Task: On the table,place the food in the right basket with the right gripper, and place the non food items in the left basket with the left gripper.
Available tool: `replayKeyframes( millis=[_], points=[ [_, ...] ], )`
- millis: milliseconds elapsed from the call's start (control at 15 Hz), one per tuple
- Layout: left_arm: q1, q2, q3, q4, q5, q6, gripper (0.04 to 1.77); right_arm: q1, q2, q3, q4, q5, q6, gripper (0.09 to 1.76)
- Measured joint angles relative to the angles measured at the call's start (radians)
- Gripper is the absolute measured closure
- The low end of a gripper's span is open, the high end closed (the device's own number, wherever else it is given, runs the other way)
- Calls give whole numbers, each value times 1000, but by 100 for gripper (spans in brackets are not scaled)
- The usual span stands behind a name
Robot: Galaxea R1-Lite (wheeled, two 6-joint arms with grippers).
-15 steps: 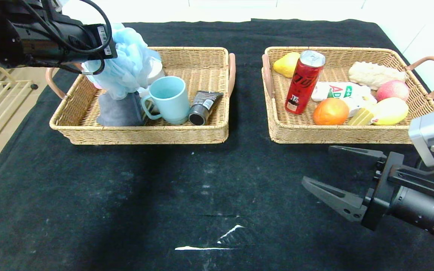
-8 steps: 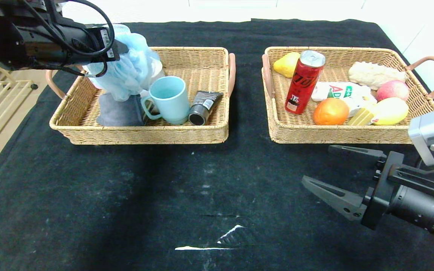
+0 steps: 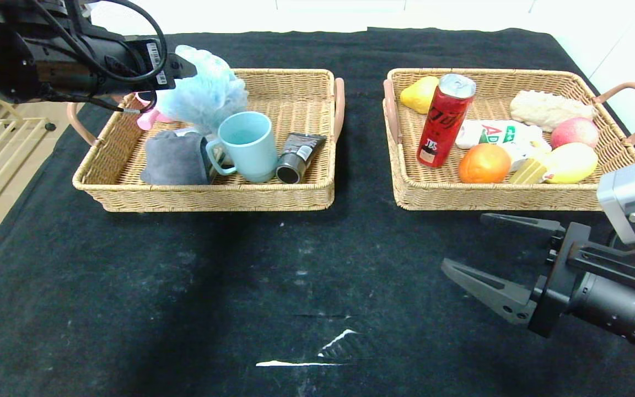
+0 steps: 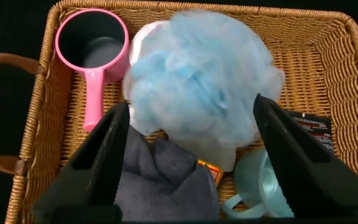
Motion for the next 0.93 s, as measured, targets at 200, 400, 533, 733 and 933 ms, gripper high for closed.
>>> replayKeyframes(
  millis=[200, 400, 533, 733, 933],
  points=[
    [-3, -7, 4, 9, 1, 0, 27, 0, -2, 0, 0, 0, 1, 14],
    [-11, -27, 30, 13, 2, 4, 21, 1, -5, 0, 0, 0, 0, 14],
    [-27, -55, 66, 14, 2, 7, 19, 1, -5, 0, 0, 0, 0, 14],
    [-62, -111, 129, 16, 3, 7, 16, 2, -10, 0, 0, 1, 1, 14],
    [-101, -193, 251, 11, 2, 11, 14, 2, -18, 0, 0, 2, 1, 14]
  ],
)
